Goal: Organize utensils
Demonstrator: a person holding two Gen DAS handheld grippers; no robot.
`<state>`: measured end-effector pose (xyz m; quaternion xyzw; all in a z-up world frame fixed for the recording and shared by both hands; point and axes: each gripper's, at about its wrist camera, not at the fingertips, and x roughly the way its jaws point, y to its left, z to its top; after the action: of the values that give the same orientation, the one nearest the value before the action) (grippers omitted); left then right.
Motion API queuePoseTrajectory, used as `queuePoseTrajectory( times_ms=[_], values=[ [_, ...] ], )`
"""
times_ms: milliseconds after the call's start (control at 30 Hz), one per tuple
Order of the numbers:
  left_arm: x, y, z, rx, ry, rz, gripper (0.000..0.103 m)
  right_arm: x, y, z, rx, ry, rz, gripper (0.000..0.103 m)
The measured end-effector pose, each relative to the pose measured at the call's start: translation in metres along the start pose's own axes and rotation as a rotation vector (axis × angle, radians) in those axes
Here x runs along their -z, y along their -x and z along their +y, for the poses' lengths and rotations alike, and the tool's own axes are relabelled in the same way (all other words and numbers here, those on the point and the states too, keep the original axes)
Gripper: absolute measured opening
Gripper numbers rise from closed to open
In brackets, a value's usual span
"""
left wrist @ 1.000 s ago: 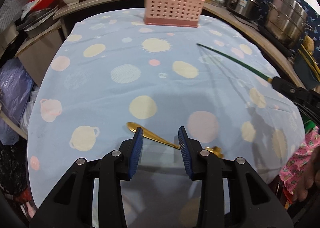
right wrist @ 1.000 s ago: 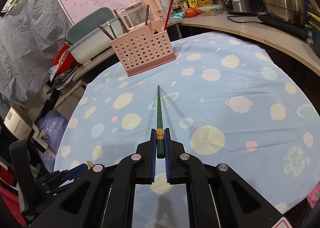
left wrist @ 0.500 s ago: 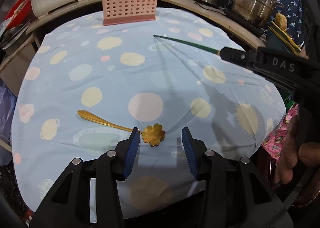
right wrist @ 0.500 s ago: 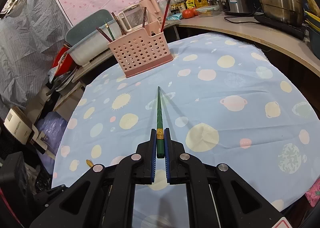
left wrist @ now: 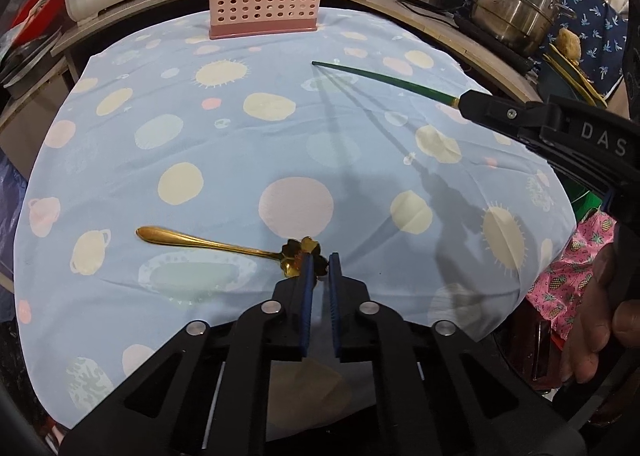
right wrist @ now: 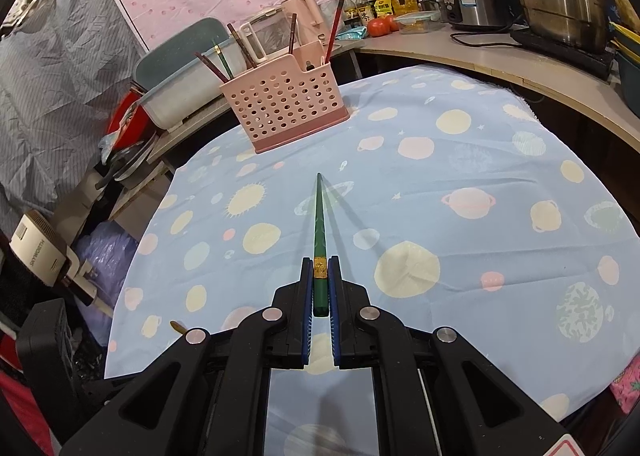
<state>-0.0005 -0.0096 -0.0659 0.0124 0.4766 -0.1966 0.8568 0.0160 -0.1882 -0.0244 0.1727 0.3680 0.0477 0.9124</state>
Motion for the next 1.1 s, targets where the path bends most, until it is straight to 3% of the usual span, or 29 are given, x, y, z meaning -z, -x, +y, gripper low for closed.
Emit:
queuePoseTrajectory(
  times_ms=[467, 867, 1100],
  values=[
    [-0.031, 0.034, 0.013, 0.003, 0.038, -0.103, 0.001, -0.007, 0.009, 0.002, -0.016, -0.001, -0.022, 0.007],
    [-0.094, 0.072, 0.032, 0.004, 0.078, -0.254, 0.000, -0.039, 0.026, 0.014, -0.049, 0.026, -0.086, 0.007],
    [-0.137, 0.084, 0.042, 0.003, 0.084, -0.321, 0.000, -0.075, 0.027, 0.026, -0.065, 0.058, -0.131, 0.007]
  ],
)
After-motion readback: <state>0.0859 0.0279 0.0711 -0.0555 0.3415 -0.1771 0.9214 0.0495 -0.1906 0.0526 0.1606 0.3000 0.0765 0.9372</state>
